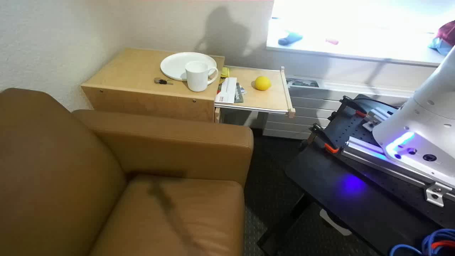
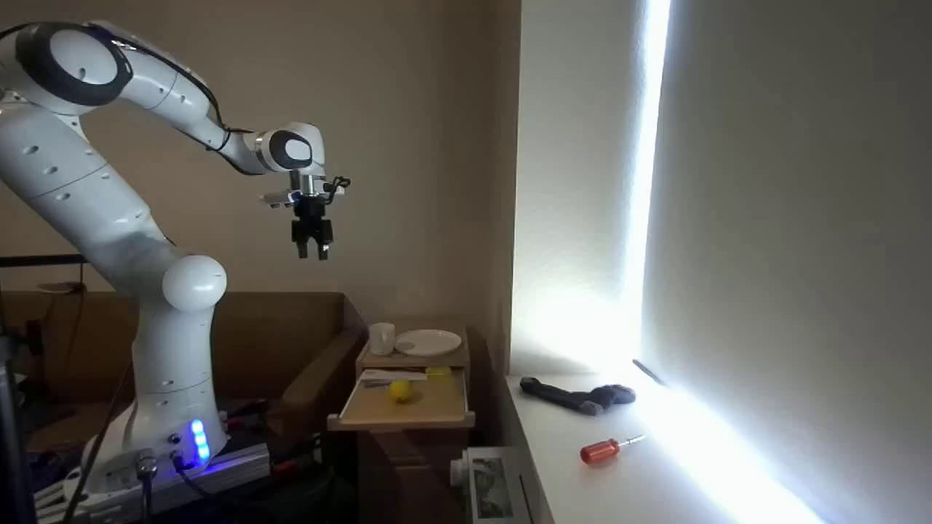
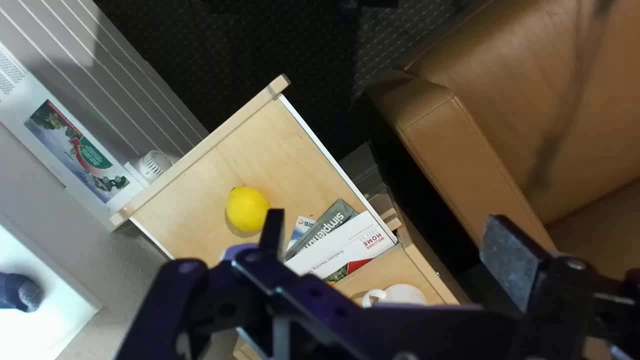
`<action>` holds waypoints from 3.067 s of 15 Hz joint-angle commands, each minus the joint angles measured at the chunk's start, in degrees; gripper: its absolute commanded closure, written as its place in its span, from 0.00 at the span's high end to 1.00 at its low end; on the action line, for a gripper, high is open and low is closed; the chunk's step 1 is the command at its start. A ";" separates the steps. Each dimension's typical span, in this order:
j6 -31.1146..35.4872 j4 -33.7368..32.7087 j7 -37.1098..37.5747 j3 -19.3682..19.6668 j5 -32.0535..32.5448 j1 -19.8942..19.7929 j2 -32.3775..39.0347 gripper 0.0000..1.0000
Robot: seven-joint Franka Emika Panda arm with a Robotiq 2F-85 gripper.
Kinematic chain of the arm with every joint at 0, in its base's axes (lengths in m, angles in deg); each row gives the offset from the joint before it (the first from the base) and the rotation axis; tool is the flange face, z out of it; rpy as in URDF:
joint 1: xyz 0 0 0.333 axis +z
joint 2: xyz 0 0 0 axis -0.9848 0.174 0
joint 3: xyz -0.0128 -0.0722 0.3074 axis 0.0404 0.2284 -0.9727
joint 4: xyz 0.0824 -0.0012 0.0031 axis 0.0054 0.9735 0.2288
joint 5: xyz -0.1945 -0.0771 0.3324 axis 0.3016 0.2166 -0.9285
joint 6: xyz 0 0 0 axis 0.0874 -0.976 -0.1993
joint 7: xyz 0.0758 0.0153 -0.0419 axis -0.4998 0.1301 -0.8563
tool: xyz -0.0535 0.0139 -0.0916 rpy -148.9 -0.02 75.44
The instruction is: Put the mug on the window sill, put the lemon on the plate, and then close the top drawer
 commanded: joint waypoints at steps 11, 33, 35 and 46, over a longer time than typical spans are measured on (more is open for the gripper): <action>18.44 -0.78 13.55 0.26 -14.46 0.55 26.07 1.00; 51.29 -11.81 65.88 -0.09 -10.37 10.26 47.18 1.00; 51.90 -13.28 69.42 0.98 -9.64 10.92 48.48 1.00; 53.68 -17.62 96.14 14.21 9.37 17.99 55.86 1.00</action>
